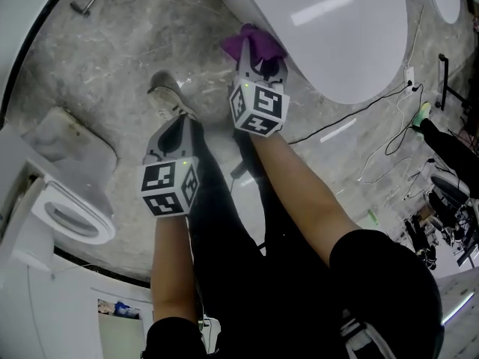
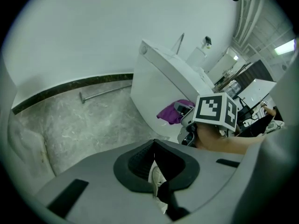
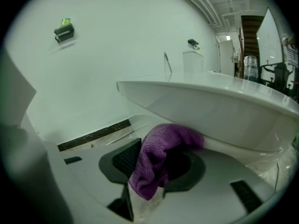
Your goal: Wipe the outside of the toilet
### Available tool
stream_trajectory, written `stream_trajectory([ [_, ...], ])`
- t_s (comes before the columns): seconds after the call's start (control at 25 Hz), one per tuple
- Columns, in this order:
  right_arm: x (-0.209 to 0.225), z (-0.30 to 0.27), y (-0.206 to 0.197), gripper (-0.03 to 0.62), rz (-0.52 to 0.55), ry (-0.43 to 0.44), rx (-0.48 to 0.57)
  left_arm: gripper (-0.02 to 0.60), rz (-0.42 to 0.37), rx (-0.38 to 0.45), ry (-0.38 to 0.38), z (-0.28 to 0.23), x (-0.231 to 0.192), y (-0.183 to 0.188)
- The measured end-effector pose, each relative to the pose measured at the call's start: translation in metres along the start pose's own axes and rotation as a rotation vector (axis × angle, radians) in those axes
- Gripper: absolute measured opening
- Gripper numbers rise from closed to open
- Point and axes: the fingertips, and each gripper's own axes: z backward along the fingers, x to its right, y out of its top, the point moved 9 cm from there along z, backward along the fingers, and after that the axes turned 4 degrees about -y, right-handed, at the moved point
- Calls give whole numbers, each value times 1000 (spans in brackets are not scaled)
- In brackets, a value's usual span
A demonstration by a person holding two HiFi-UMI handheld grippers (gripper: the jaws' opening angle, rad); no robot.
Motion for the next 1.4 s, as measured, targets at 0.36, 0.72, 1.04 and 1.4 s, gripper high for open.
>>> stream_trajectory([
  [0.36,-45,-37,30,122,-24,-101,41,8,-106,-42,-68,5,-47,49],
  [0.72,-75,-64,52,106,-31,-148,39,8,-128,-41,-119,9,-79,84],
  [1.04,-110,-92,72,106,-32,-164,72,9,-123,-59,-121,10,-117,103],
  [1.4,-141,-122,91,106,-42,-164,97,9,-105,-45,-115,6,-153,130],
])
